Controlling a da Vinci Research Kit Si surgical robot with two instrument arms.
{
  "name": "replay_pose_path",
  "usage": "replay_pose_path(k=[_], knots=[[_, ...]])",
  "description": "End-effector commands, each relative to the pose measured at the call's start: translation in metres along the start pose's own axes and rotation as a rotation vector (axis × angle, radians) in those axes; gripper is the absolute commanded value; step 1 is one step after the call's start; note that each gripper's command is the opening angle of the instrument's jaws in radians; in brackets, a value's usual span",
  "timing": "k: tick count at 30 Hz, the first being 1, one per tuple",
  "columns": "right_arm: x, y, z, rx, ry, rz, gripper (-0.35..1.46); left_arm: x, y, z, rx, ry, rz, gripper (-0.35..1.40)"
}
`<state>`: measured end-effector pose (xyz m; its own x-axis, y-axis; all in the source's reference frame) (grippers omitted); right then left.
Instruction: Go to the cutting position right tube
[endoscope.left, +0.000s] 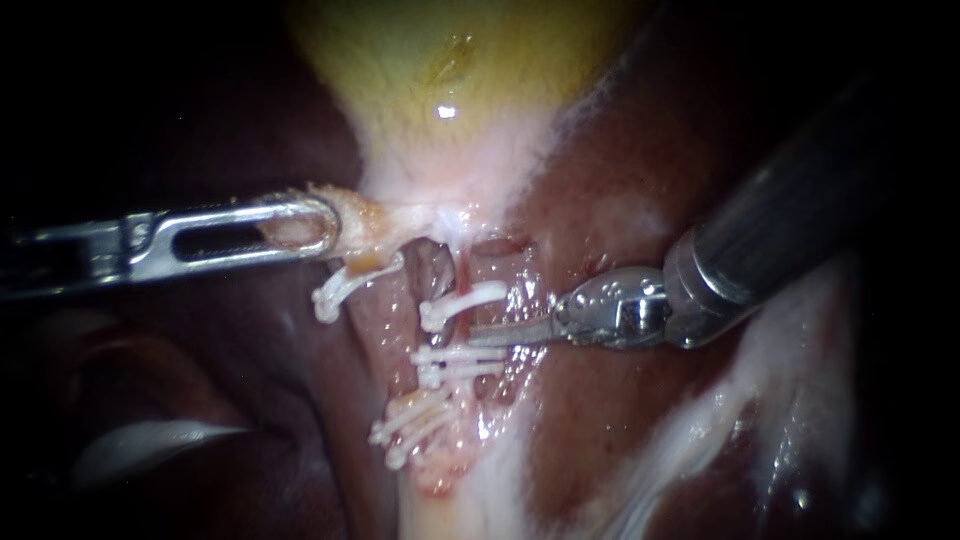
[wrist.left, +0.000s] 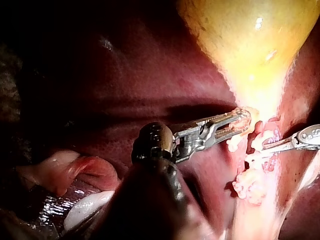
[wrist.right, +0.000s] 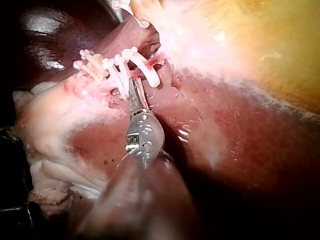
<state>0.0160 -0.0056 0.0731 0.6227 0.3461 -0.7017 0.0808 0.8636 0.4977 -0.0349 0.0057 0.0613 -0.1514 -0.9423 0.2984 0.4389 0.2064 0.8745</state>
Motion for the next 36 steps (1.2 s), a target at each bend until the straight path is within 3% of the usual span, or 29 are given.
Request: replay_pose_path(k=[1, 8, 15, 18, 25, 36], knots=[[0.0000, 0.0000, 0.0000, 0.000, 0.000, 0.000, -0.01, 0.0000, 0.0000, 0.0000, 0.000, 0.000, 0.000, -0.35], [0.0000, -0.0001, 0.0000, 0.001, 0.000, 0.000, 0.05, 0.0000, 0.0000, 0.0000, 0.000, 0.000, 0.000, -0.35], [0.0001, -0.0001, -0.0003, -0.001, 0.009, 0.041, 1.06, 0.0000, 0.0000, 0.0000, 0.002, 0.002, 0.000, -0.35], [0.0001, -0.0002, -0.0004, -0.003, 0.021, 0.082, 1.28, 0.0000, 0.0000, 0.0000, 0.002, 0.001, 0.000, -0.35], [0.0004, -0.0008, -0.0004, 0.027, 0.051, 0.156, 1.43, 0.0000, 0.0000, 0.0000, 0.002, 0.001, 0.000, -0.35], [0.0010, -0.0006, 0.0006, 0.089, 0.102, 0.218, 1.43, 0.0000, 0.0000, 0.0000, 0.002, 0.001, 0.000, -0.35]])
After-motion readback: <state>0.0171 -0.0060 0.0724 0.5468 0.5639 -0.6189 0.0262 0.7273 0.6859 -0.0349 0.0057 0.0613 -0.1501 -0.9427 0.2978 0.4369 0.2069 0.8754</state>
